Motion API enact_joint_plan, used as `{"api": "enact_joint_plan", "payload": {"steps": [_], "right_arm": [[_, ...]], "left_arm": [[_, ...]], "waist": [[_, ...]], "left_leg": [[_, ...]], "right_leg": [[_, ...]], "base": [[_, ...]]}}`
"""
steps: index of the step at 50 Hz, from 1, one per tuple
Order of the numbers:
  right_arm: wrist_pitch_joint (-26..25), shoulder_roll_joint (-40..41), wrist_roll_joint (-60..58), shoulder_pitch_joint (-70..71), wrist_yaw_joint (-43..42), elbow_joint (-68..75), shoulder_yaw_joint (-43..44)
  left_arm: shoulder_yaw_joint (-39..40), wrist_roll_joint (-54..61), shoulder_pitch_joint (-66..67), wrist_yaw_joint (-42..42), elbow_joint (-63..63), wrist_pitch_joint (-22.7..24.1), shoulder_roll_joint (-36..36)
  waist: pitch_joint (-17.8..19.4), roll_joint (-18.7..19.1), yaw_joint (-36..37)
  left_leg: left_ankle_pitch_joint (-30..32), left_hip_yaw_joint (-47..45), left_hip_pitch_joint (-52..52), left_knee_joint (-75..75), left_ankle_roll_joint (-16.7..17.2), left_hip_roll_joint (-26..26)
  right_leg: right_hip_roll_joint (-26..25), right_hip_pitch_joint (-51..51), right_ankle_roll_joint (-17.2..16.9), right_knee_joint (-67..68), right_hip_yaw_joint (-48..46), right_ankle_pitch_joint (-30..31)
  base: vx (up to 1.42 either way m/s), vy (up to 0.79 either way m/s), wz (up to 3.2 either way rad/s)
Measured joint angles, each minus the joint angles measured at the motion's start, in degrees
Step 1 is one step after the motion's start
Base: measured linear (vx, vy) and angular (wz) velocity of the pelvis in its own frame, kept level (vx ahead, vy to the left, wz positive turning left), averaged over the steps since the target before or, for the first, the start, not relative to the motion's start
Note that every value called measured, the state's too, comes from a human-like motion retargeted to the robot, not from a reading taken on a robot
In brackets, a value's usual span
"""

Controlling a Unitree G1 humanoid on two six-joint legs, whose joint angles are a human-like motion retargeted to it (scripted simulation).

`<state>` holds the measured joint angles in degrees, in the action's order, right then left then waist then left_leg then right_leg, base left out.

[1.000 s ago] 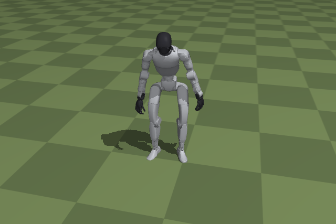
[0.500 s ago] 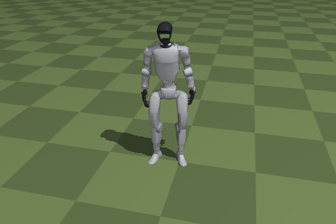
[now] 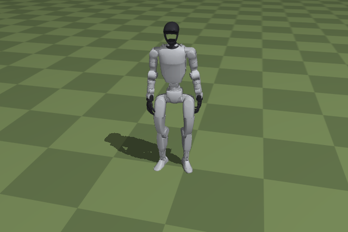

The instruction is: Upper body actions

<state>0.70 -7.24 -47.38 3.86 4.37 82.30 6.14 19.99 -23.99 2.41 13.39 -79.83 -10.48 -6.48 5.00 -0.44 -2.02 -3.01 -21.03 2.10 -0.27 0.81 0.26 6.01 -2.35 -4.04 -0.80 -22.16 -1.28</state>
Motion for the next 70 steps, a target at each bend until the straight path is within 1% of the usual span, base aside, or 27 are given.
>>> {"api": "enact_joint_plan", "payload": {"steps": [5, 10, 13, 17, 20, 23, 26, 30, 33, 35, 39, 42, 46, 50, 52, 53, 55, 58, 62, 65, 68, 70], "right_arm": [[-2.08, -1.13, -2.2, -1.32, -0.02, 3.68, -0.27], [-3.51, -2.03, -2.39, -2.88, -1.06, 6.13, 0.47], [-3.8, -2.6, -1.16, -3.63, -2.03, 7.47, 1.12], [-3.36, -2.96, 0.99, -3.61, -2.67, 7.65, 1.16], [-1.92, -2.7, 2.87, -2.65, -3.26, 5.63, 0.25], [-0.48, -2.32, 3.91, -0.24, -4.23, 2.71, -1.45], [0.93, -2.22, 3.7, 3.67, -4.91, -0.59, -2.75], [3.86, -2.3, 3.9, 9.7, -5.73, -5.69, -5.39], [6.2, -3.53, 4.89, 16.29, -5.22, -9.14, -6.53], [7.31, -4.48, 5.31, 20.38, -4.49, -10.96, -7.16], [9.86, -6.3, 4.72, 30.25, -2.72, -12.54, -6.63], [11.72, -7.02, 4.39, 38.4, -1.96, -13.16, -6.19], [13.76, -8.54, 7.42, 47.87, 0.39, -15.67, -7.53], [15.75, -10.3, 11.67, 55.25, 2.62, -19.26, -10.18], [16.44, -11.58, 13.24, 58.25, 2.75, -20.67, -11.95], [16.87, -12.21, 14.03, 59.52, 2.6, -21.14, -13.01], [17.86, -12.87, 14.89, 60.11, 2.03, -21.66, -15.42], [18.47, -12.78, 15.53, 58.12, 0.77, -21.6, -19.11], [18.9, -11.44, 15.97, 54.65, -0.43, -20.99, -21.6], [18.99, -10.45, 15.79, 52.85, -1.23, -20.68, -21.78], [19.91, -10.22, 14.71, 52.93, -2.58, -20.21, -20.96], [20.45, -10.74, 13.23, 54.23, -2.82, -19.78, -20.08]], "left_arm": [[0.05, -2.29, 2.25, 1.13, -2.79, -0.53, 0.22], [1.61, -1.58, 4.85, -1.01, -4.63, 0.11, 0.95], [4.14, -0.37, 5.35, -2.71, -6.29, -0.47, 1.46], [5.65, 4.83, 3.81, -3.19, -8.81, -1.61, 1.22], [5.44, 8.92, 1.24, -3.15, -9.81, -2.14, 0.64], [3.73, 11.82, -2.31, -4.74, -9.44, -1.32, 0.23], [2.23, 11.22, -7.76, -6.01, -8.49, 0.81, -0.57], [-0.71, 7.48, -15.3, -4.45, -2.96, 2.48, -2.9], [-4.44, 6.55, -23.36, -4.3, 1.5, 4.0, -5.83], [-6.35, 6.2, -28.43, -4.3, 3.3, 4.92, -7.56], [-8.86, 5.04, -39.3, -4.04, 5.05, 6.39, -10.46], [-10.56, 4.15, -47.18, -3.49, 5.95, 7.62, -12.51], [-14.39, 4.43, -57.32, -2.8, 6.49, 8.32, -14.72], [-15.98, 5.24, -65.18, -2.85, 7.11, 8.56, -15.53], [-16.62, 6.24, -68.3, -2.94, 7.28, 8.54, -15.91], [-16.84, 6.46, -69.39, -3.02, 7.41, 8.51, -16.03], [-17.61, 6.99, -69.47, -3.49, 7.4, 8.62, -15.83], [-19.04, 6.96, -66.35, -3.59, 7.41, 8.99, -15.4], [-19.93, 5.6, -61.99, -4.77, 7.52, 9.21, -14.65], [-19.87, 5.1, -60.04, -5.4, 7.82, 9.68, -14.3], [-19.37, 4.9, -60.22, -5.57, 7.9, 10.41, -14.61], [-19.02, 4.54, -61.64, -5.05, 7.74, 10.7, -15.45]], "waist": [[2.08, 0.35, 0.0], [3.4, 0.51, -0.07], [4.41, 0.5, 0.05], [5.82, 0.4, 0.47], [7.44, 0.11, 0.42], [9.7, -0.27, 0.77], [11.78, -0.94, 1.58], [13.84, -2.81, 3.1], [15.3, -3.69, 3.76], [16.04, -3.97, 3.84], [16.73, -4.04, 3.64], [17.7, -4.82, 3.59], [17.89, -5.32, 2.76], [18.0, -5.32, 2.36], [20.44, -4.97, 2.41], [22.32, -4.34, 2.75], [24.19, -3.25, 3.32], [24.79, -3.29, 3.63], [24.79, -4.3, 3.54], [24.79, -4.78, 3.41], [24.79, -5.22, 3.46], [24.79, -5.07, 3.6]], "left_leg": [[0.06, -0.19, 0.91, -0.03, -0.1, 0.19], [-0.16, -0.46, 1.66, 0.15, -0.26, 0.28], [-0.3, -0.79, 1.89, 0.35, -0.4, 0.38], [-0.64, -1.47, 1.12, 1.37, -0.48, 0.77], [-1.03, -1.38, -0.53, 3.07, -0.44, 1.27], [-1.87, -1.72, -3.24, 6.05, -0.3, 2.04], [-4.0, -1.98, -9.2, 12.47, 0.27, 3.44], [-8.43, -2.34, -19.69, 23.85, 1.31, 5.56], [-13.09, -1.11, -31.01, 36.21, 1.46, 7.04], [-15.64, -0.31, -37.6, 43.37, 1.23, 7.98], [-21.28, 1.43, -52.15, 59.5, 0.36, 10.81], [-24.7, 1.13, -61.4, 69.87, -1.12, 12.65], [-27.53, 0.09, -73.42, 81.12, -4.43, 13.9], [-29.79, -0.89, -84.72, 91.7, -7.67, 15.8], [-31.13, -0.61, -88.23, 97.88, -8.91, 17.13], [-31.76, 0.07, -89.25, 100.9, -9.6, 17.95], [-32.7, 1.43, -91.52, 106.58, -10.79, 19.7], [-34.26, 1.66, -92.04, 113.89, -12.29, 21.96], [-35.73, 1.88, -92.05, 120.71, -13.51, 24.0], [-36.7, 1.82, -92.05, 123.09, -14.45, 24.72], [-36.86, 1.9, -92.05, 122.32, -14.55, 24.65], [-36.09, 1.94, -92.05, 119.42, -14.52, 24.24]], "right_leg": [[-0.27, -0.72, 0.09, 0.09, 0.13, 0.15], [-0.61, -1.28, 0.23, 0.2, 0.65, 0.16], [-0.79, -1.34, 0.33, 0.43, 1.19, 0.17], [-0.67, -0.41, 0.28, 1.4, 2.23, -0.04], [-0.17, 1.15, 0.18, 2.86, 2.68, -0.37], [0.79, 4.02, 0.02, 5.47, 2.9, -0.77], [2.99, 9.65, -0.65, 10.43, 2.89, -2.0], [6.46, 20.87, -1.74, 21.01, 3.78, -5.5], [8.91, 31.59, -1.65, 32.02, 4.42, -9.95], [9.77, 37.6, -1.28, 38.59, 4.93, -12.86], [9.09, 51.89, -0.99, 53.27, 8.63, -18.45], [7.97, 62.15, 0.47, 63.47, 10.34, -21.74], [7.13, 75.64, 2.77, 75.73, 10.82, -25.39], [6.48, 88.0, 6.71, 87.27, 9.43, -28.7], [6.77, 91.29, 8.95, 93.21, 8.29, -30.58], [6.64, 91.57, 9.89, 95.93, 7.24, -31.58], [6.42, 92.31, 12.11, 101.05, 5.08, -33.37], [6.26, 92.31, 14.83, 108.52, 4.03, -36.19], [6.75, 92.31, 18.29, 115.6, 2.94, -38.77], [6.72, 92.31, 18.91, 118.04, 2.85, -39.88], [6.21, 92.31, 18.88, 117.2, 2.66, -39.88], [5.52, 92.31, 17.74, 114.44, 2.71, -38.83]], "base": [[-0.06, 0.01, -0.03], [0.0, 0.0, 0.0], [0.0, 0.0, 0.0], [-0.06, -0.02, -0.08], [-0.16, -0.04, -0.02], [-0.24, -0.03, -0.12], [-0.38, -0.02, -0.13], [-0.42, -0.08, -0.01], [-0.45, -0.11, 0.38], [-0.38, -0.11, 0.37], [-0.31, -0.09, 0.25], [-0.28, -0.08, -0.02], [-0.25, -0.06, 0.19], [-0.19, -0.04, 0.18], [-0.13, -0.02, -0.01], [-0.11, -0.04, -0.23], [-0.08, -0.03, -0.32], [-0.02, -0.02, -0.33], [0.0, -0.01, -0.14], [0.0, 0.0, 0.0], [0.02, -0.04, 0.01], [0.0, 0.0, 0.0]]}}
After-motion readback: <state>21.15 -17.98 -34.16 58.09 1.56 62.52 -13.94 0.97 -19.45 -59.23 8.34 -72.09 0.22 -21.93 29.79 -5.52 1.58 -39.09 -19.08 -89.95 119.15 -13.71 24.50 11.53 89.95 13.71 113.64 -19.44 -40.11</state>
